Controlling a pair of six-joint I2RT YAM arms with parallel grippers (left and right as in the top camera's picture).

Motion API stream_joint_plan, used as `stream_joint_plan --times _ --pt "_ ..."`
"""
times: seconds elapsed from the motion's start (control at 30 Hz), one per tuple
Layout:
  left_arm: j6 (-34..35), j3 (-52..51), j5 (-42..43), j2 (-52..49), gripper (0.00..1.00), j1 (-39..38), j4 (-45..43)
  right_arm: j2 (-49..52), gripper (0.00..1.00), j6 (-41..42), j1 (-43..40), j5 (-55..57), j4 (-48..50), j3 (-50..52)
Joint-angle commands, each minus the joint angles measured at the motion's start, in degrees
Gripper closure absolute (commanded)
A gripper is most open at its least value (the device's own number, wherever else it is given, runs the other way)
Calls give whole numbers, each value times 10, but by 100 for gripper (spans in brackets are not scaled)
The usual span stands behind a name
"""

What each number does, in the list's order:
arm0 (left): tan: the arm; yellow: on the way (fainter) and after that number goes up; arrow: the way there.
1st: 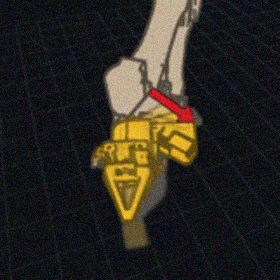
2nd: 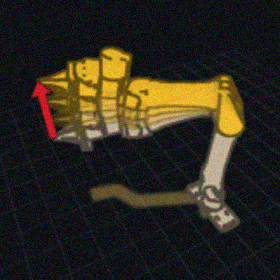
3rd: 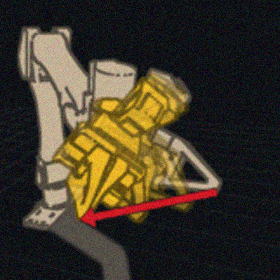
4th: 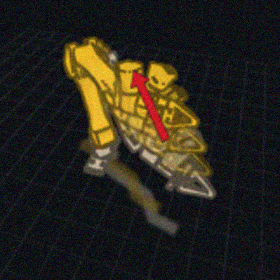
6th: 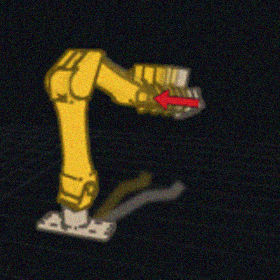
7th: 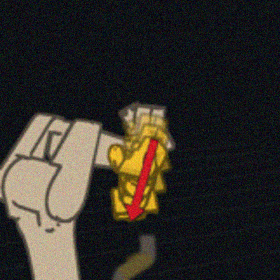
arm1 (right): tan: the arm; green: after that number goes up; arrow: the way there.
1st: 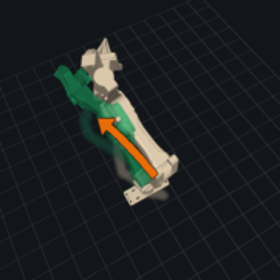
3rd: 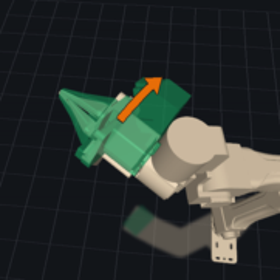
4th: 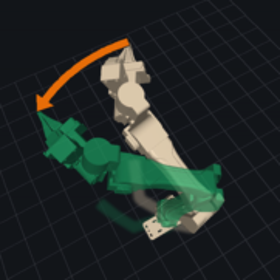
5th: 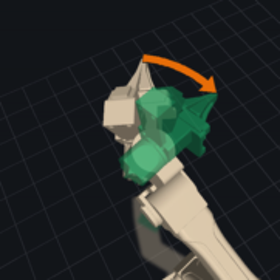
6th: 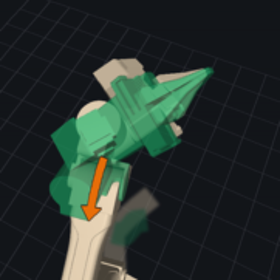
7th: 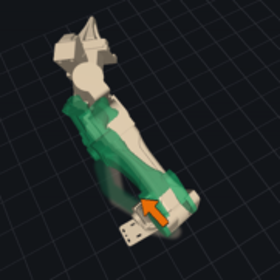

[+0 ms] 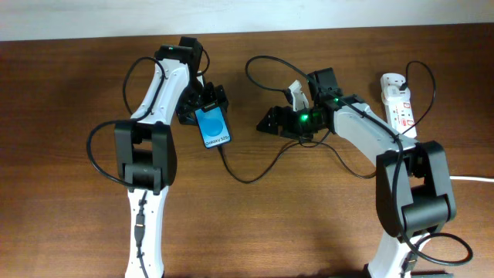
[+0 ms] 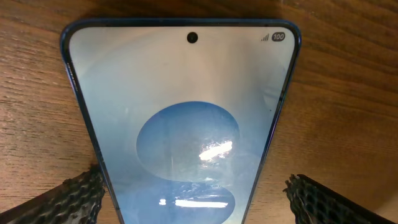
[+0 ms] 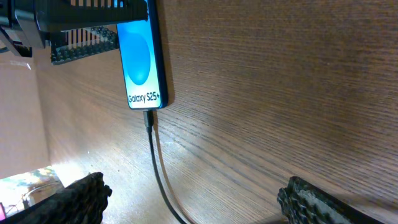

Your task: Plug charger to phone and switch on socket

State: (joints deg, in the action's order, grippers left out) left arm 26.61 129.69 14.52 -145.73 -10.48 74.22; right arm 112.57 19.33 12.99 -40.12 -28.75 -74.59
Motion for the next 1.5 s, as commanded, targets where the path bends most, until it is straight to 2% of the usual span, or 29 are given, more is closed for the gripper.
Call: stream_joint_plan --times 0.0,0.17,0.33,0.37,0.57,0.7,0.83,0.93,1.23,1.47 --pt "-3 16 -4 -24 1 5 2 -4 7 -24 0 3 -3 -23" --pt "-12 222 -4 -24 0 35 106 -57 5 -77 0 100 -136 -148" --pt "-44 483 -14 -24 0 43 225 -103 5 -97 -17 130 -238 -243" --pt "-60 504 -14 -21 1 43 224 -113 5 -97 -26 130 -247 -249" --pt "-70 502 -39 79 1 43 225 -237 4 -117 -158 130 -314 -254" --pt "-75 502 -39 139 1 43 225 -330 0 -132 -313 130 -366 -254" --pt "-74 502 -39 155 0 43 225 -341 1 -139 -470 116 -422 -248" --pt "-74 500 -39 155 0 43 225 -330 1 -149 -533 99 -424 -238" --pt "-74 500 -39 155 1 43 225 -258 1 -179 -550 104 -424 -231" --pt "-74 500 -39 155 1 43 225 -142 1 -206 -530 76 -392 -231"
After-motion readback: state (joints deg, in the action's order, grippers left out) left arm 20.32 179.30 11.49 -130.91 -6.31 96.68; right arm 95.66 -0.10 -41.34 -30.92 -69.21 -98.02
